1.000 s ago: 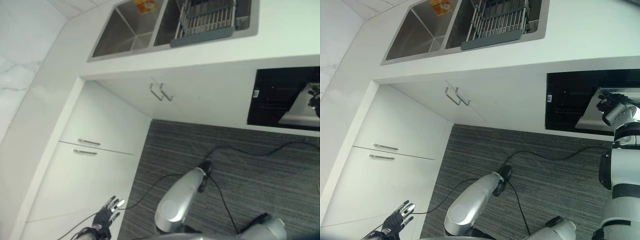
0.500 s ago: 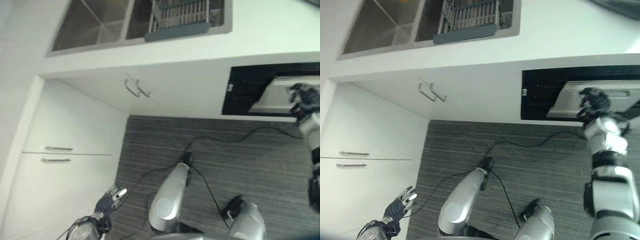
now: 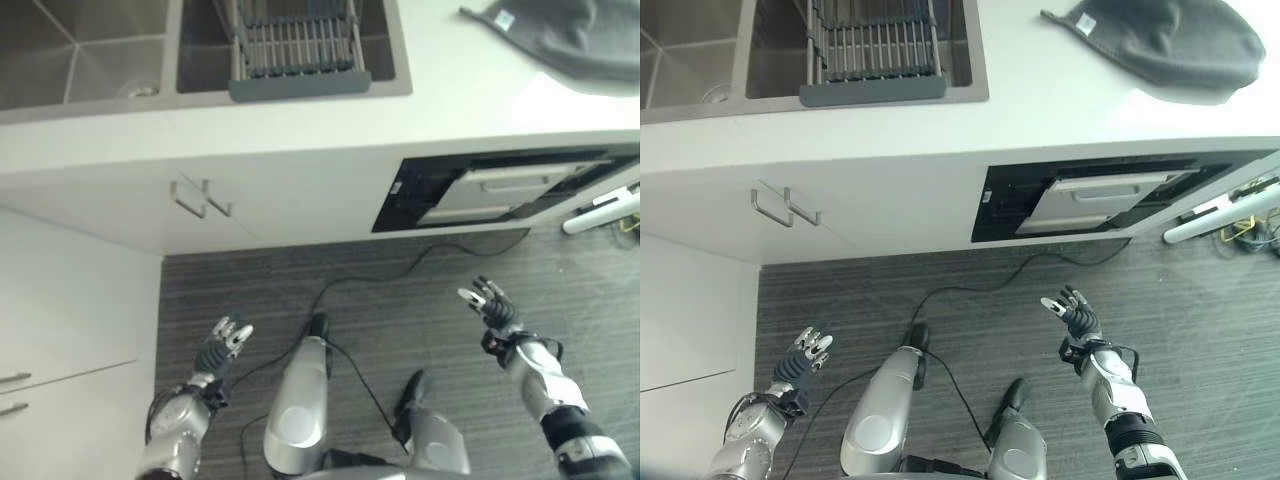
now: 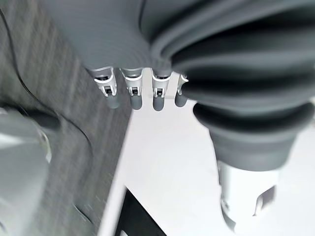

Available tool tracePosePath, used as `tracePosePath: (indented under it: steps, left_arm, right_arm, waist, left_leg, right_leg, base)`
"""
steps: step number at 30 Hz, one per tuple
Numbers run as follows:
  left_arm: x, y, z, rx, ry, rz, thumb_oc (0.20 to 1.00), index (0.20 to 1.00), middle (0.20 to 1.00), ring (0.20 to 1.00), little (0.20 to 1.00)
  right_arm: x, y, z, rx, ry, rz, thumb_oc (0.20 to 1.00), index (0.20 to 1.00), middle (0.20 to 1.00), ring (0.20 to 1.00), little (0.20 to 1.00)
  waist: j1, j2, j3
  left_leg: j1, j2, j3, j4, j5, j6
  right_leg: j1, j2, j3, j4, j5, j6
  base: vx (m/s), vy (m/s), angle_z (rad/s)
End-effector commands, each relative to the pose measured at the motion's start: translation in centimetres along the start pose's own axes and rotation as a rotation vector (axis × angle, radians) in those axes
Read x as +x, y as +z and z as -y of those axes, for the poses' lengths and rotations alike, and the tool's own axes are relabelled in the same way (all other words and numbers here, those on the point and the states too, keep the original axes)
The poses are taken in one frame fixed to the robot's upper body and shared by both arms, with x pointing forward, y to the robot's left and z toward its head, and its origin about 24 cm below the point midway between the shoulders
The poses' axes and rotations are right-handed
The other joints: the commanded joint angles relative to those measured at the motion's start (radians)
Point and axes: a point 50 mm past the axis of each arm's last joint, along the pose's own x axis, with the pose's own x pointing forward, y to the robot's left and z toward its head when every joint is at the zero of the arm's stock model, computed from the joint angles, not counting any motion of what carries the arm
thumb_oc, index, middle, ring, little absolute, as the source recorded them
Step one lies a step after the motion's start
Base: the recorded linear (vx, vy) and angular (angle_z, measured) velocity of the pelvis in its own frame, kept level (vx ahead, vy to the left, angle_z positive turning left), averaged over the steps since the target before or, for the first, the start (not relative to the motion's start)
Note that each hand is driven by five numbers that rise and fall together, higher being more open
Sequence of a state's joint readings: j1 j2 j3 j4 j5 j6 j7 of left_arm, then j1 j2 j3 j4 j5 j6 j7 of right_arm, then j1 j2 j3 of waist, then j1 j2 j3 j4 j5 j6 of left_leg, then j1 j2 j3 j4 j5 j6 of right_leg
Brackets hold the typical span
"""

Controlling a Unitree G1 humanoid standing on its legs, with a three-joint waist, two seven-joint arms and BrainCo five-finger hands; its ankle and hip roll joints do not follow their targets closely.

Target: Place the dishes in the dishwasher.

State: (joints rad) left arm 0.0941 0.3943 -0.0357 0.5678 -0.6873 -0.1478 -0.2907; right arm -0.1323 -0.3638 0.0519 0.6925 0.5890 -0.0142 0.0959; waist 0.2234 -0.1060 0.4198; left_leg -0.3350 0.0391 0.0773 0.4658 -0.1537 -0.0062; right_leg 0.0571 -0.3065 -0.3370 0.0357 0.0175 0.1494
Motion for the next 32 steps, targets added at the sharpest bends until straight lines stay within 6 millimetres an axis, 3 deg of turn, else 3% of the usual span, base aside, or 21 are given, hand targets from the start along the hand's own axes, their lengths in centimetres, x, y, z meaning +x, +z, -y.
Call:
tracePosePath:
  steps: [1,2,4,6,9,13,15,18,19,23,26,32]
  left_arm:
    - [-1.8,-1.2,-1.0,0.06,0.013,-0.045,1.0,1.0,1.0,1.0,1.0]
    - [-1.7,-1.5,-1.1,0.077,0.026,-0.062,1.0,1.0,1.0,1.0,1.0]
    - [-1.7,-3.1,-1.0,0.096,-0.011,-0.162,1.0,1.0,1.0,1.0,1.0]
    - [-1.7,-4.4,-1.1,0.114,-0.04,-0.248,1.0,1.0,1.0,1.0,1.0]
    - [-1.9,-6.1,-0.9,0.031,-0.032,-0.316,1.0,1.0,1.0,1.0,1.0]
    - [-2.8,-8.1,-1.3,-0.037,0.043,-0.367,1.0,1.0,1.0,1.0,1.0]
    - [-3.0,-8.8,-1.2,-0.033,0.043,-0.403,1.0,1.0,1.0,1.0,1.0]
    - [-2.1,-9.0,-0.6,-0.039,0.066,-0.443,1.0,1.0,1.0,1.0,1.0]
    - [-1.7,-9.1,-0.2,-0.051,0.075,-0.448,1.0,1.0,1.0,1.0,1.0]
    - [-1.7,-9.8,-0.1,-0.048,0.128,-0.487,1.0,1.0,1.0,1.0,1.0]
    - [-2.1,-10.4,-0.4,-0.049,0.18,-0.519,1.0,1.0,1.0,1.0,1.0]
    - [-3.2,-11.7,-0.6,-0.075,0.211,-0.559,1.0,1.0,1.0,1.0,1.0]
  right_arm:
    - [0.1,1.4,0.7,-0.047,0.05,0.057,1.0,1.0,1.0,1.0,1.0]
    - [-0.2,0.0,0.5,-0.031,0.048,0.021,1.0,1.0,1.0,1.0,1.0]
    - [-1.0,-3.2,0.6,-0.033,0.014,-0.059,1.0,1.0,1.0,1.0,1.0]
    - [-1.7,-4.7,1.2,-0.054,-0.008,-0.116,1.0,1.0,1.0,1.0,1.0]
    - [-2.6,-6.6,2.0,-0.101,-0.014,-0.199,1.0,1.0,1.0,1.0,1.0]
    - [-3.5,-9.0,2.3,-0.193,-0.016,-0.299,1.0,1.0,1.0,1.0,1.0]
    - [-4.0,-10.1,2.4,-0.239,-0.014,-0.363,1.0,1.0,1.0,1.0,1.0]
    - [-4.7,-11.1,3.3,-0.275,-0.064,-0.421,1.0,1.0,1.0,1.0,1.0]
    - [-4.9,-11.3,3.5,-0.262,-0.083,-0.433,1.0,1.0,1.0,1.0,1.0]
    - [-5.7,-12.7,3.8,-0.183,-0.12,-0.486,1.0,1.0,1.0,1.0,1.0]
    - [-6.4,-13.7,3.6,-0.129,-0.131,-0.518,1.0,1.0,1.0,1.0,1.0]
    - [-7.7,-15.7,2.9,-0.128,-0.119,-0.619,1.0,1.0,1.0,1.0,1.0]
  waist:
    - [0.001,0.042,-0.065]
    - [-0.01,0.036,-0.08]
    - [-0.064,0.04,-0.107]
    - [-0.104,0.048,-0.126]
    - [-0.132,0.058,-0.154]
    - [-0.139,0.077,-0.181]
    - [-0.136,0.08,-0.192]
    - [-0.184,0.059,-0.207]
    - [-0.199,0.056,-0.217]
    - [-0.23,0.09,-0.256]
    - [-0.241,0.096,-0.28]
    - [-0.241,0.097,-0.326]
  left_leg:
    - [0.057,0.024,-0.07,-0.214,0.103,-0.055]
    - [0.078,0.02,-0.072,-0.217,0.094,-0.048]
    - [0.131,0.009,-0.112,-0.241,0.084,-0.026]
    - [0.172,-0.009,-0.143,-0.279,0.09,-0.015]
    - [0.234,-0.022,-0.16,-0.332,0.092,-0.006]
    - [0.289,0.0,-0.161,-0.409,0.136,-0.037]
    - [0.275,0.004,-0.162,-0.399,0.148,-0.06]
    - [0.252,0.008,-0.024,-0.222,0.056,-0.056]
    - [0.279,0.006,0.005,-0.223,0.033,-0.047]
    - [0.425,0.024,0.044,-0.457,0.087,-0.047]
    - [0.466,0.015,0.041,-0.533,0.105,-0.046]
    - [0.498,0.002,0.051,-0.531,0.079,-0.03]
  right_leg:
    - [0.022,-0.025,0.053,0.103,0.011,0.029]
    - [0.021,-0.012,0.078,0.121,0.008,0.028]
    - [-0.002,0.088,0.198,0.134,-0.075,0.014]
    - [-0.025,0.15,0.267,0.138,-0.098,0.002]
    - [-0.034,0.188,0.289,0.127,-0.112,-0.026]
    - [-0.017,0.233,0.271,0.111,-0.13,-0.064]
    - [0.012,0.239,0.25,0.073,-0.126,-0.078]
    - [0.013,0.197,0.186,0.059,-0.11,-0.091]
    - [0.01,0.188,0.167,0.056,-0.101,-0.086]
    - [0.017,0.196,0.133,0.024,-0.074,-0.05]
    - [0.034,0.206,0.143,-0.002,-0.065,-0.045]
    - [0.067,0.195,0.146,-0.002,-0.081,-0.04]
  base:
    - [0.1,0.167,-0.2]
    - [0.14,0.128,-0.27]
    - [0.17,0.045,-0.04]
    - [0.13,-0.023,0.56]
    - [0.09,-0.15,0.74]
    - [0.06,-0.193,0.35]
    - [-0.04,-0.167,0.57]
    - [-0.18,-0.012,0.79]
    - [-0.18,0.09,1.06]
    - [-0.06,0.099,0.65]
    - [0.03,0.094,0.08]
    - [0.07,0.092,-0.03]
